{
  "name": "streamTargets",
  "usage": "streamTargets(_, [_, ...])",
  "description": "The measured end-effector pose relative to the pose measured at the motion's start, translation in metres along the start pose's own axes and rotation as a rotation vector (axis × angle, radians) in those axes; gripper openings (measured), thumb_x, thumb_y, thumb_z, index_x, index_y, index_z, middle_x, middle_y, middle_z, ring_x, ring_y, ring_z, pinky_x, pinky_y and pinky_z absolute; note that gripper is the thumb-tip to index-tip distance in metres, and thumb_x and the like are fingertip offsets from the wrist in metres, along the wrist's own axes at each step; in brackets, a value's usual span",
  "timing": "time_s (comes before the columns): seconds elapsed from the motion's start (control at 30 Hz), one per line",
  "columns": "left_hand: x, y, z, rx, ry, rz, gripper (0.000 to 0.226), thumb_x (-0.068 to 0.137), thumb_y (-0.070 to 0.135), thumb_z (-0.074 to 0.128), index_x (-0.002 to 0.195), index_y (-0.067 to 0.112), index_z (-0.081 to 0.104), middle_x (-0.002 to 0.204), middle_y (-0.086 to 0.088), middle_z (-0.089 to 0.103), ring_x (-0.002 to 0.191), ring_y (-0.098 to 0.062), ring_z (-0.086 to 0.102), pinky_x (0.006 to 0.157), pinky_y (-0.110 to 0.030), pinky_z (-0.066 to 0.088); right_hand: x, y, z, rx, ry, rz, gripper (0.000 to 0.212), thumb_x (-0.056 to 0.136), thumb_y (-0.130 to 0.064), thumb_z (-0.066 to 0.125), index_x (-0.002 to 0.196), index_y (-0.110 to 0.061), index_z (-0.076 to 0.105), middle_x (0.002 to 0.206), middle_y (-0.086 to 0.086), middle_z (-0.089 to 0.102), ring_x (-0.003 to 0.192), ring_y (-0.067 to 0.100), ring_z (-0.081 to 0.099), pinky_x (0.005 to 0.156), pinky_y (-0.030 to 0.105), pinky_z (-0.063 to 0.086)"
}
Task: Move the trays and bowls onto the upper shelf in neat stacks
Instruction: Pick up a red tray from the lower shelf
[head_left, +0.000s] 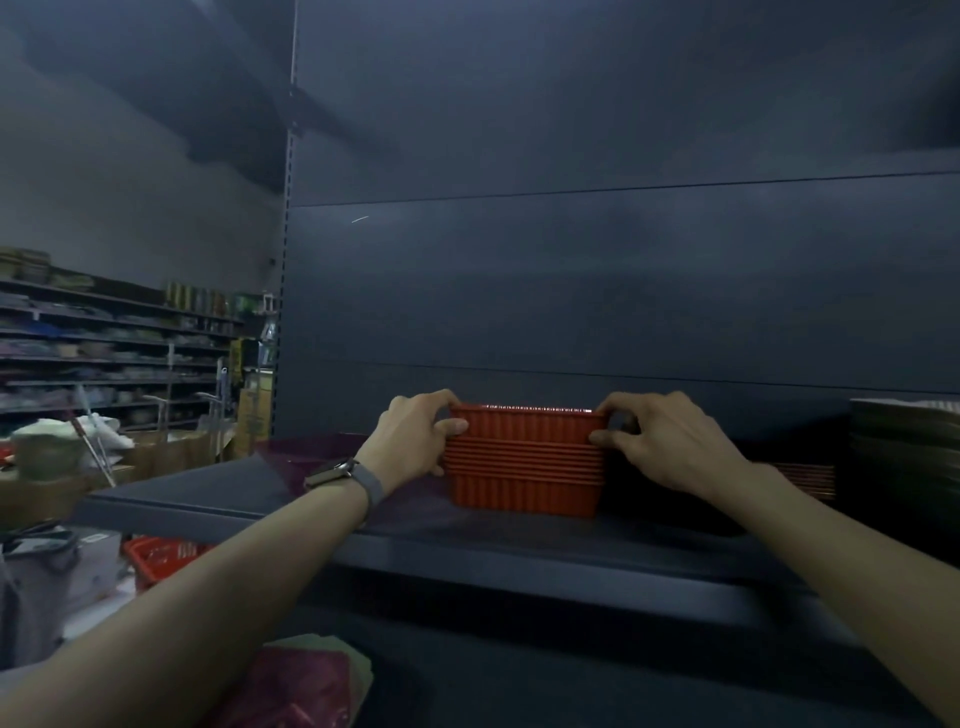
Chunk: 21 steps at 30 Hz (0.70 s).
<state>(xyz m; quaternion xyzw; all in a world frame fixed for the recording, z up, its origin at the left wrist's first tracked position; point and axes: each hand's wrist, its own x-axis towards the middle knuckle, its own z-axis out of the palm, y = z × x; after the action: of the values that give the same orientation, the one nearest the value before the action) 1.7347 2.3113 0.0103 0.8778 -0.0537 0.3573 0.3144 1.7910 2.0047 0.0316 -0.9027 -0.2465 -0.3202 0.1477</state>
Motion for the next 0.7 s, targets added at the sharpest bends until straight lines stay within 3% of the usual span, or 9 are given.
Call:
streamTargets(0.23, [0.001,-0.007,0.002,-0.052,-0.044,-0.065,0.015,0.104,0.019,0.061,0.099,0.025,0.074,0.09,-0.011,0.076,0.075,-0.027,0.079,0.071,-0.04,0.067,-0.007,-0.008,-0.001,-0.113,-0.029,0.012,0.025,0.104,-0.056,0.047,0.12,-0.047,0.065,0.122,-0.005,0.069,0.115,0.026,0.063,0.091,0.043,0.049])
streamTargets(0.4, [-0.007,-0.009,0.014,0.052,0.022,-0.039,0.022,0.105,0.023,0.057,0.115,0.023,0.076,0.099,-0.004,0.076,0.094,-0.024,0.074,0.092,-0.036,0.059,-0.021,-0.016,0.014,-0.32,0.084,-0.038,0.032,0.107,-0.044,0.039,0.116,-0.032,0.067,0.113,-0.001,0.069,0.123,0.025,0.054,0.099,0.04,0.042])
streamTargets(0.47, [-0.02,-0.006,0.023,0.066,0.082,-0.009,0.026,0.106,0.023,0.055,0.126,0.024,0.072,0.11,-0.002,0.076,0.107,-0.022,0.068,0.094,-0.03,0.051,-0.028,-0.018,0.027,-0.458,0.184,-0.096,0.031,0.104,-0.035,0.042,0.103,-0.024,0.071,0.102,-0.001,0.07,0.114,0.026,0.054,0.091,0.039,0.043])
streamTargets(0.53, [-0.032,-0.005,0.032,0.04,0.12,0.03,0.029,0.106,0.025,0.055,0.133,0.03,0.065,0.11,-0.001,0.076,0.104,-0.02,0.068,0.096,-0.032,0.052,-0.033,-0.022,0.039,-0.422,0.303,-0.146,0.032,0.102,-0.031,0.046,0.093,-0.016,0.072,0.094,0.004,0.067,0.102,0.027,0.053,0.081,0.038,0.046])
streamTargets(0.63, [-0.04,-0.009,0.039,-0.043,0.13,0.042,0.033,0.106,0.025,0.056,0.137,0.035,0.057,0.095,0.0,0.075,0.089,-0.02,0.072,0.091,-0.036,0.057,-0.037,-0.034,0.043,-0.227,0.378,-0.145,0.026,0.105,-0.033,0.054,0.097,-0.012,0.068,0.107,0.005,0.055,0.089,0.021,0.054,0.064,0.033,0.053])
streamTargets(0.7, [-0.04,-0.01,0.04,-0.065,0.118,0.033,0.035,0.107,0.024,0.055,0.14,0.032,0.054,0.092,0.001,0.072,0.086,-0.018,0.07,0.087,-0.033,0.056,-0.039,-0.039,0.039,-0.116,0.347,-0.114,0.022,0.105,-0.034,0.056,0.104,-0.014,0.063,0.11,0.003,0.047,0.078,0.02,0.057,0.053,0.03,0.048])
